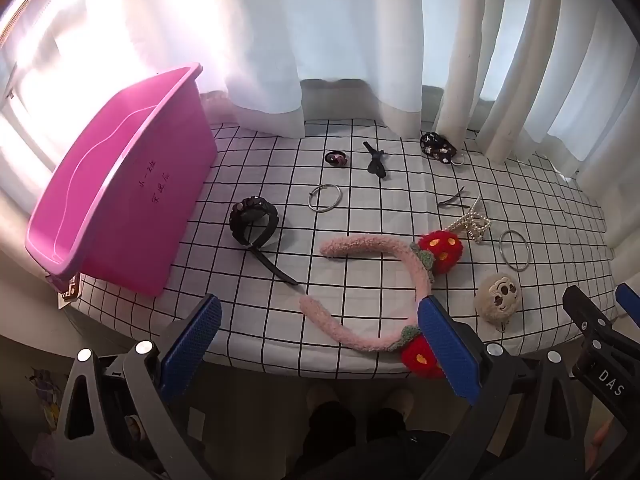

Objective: Organize jewelry

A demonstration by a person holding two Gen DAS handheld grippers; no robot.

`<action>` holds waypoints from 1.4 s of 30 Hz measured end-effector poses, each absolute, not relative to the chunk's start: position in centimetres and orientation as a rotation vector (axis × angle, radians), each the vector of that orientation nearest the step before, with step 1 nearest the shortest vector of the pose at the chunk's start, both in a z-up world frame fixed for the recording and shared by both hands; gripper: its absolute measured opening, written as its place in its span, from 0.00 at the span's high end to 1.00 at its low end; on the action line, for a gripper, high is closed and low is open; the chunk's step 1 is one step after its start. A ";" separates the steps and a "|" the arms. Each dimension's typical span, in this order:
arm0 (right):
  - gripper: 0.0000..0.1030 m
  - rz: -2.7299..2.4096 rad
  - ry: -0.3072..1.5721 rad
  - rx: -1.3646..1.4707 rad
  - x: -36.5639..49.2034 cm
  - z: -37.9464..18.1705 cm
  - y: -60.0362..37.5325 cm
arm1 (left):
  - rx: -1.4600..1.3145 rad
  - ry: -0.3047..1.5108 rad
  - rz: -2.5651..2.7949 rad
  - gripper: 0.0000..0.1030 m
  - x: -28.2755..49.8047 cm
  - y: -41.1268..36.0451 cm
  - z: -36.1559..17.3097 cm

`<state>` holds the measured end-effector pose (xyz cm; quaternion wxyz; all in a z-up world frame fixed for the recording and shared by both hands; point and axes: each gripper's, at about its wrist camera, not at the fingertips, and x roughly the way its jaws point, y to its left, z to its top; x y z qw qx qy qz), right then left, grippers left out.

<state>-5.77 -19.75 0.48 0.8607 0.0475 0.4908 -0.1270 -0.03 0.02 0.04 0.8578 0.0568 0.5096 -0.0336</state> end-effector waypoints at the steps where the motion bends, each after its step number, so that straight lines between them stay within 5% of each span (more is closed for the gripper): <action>1: 0.08 -0.266 1.030 0.101 -5.8 0.5 -19.8 | 0.118 1.071 -0.070 0.06 0.0 0.0 0.0; 42: 0.08 -0.242 1.022 0.126 -5.2 0.5 -20.5 | 0.125 1.059 -0.060 0.06 0.5 -0.5 0.4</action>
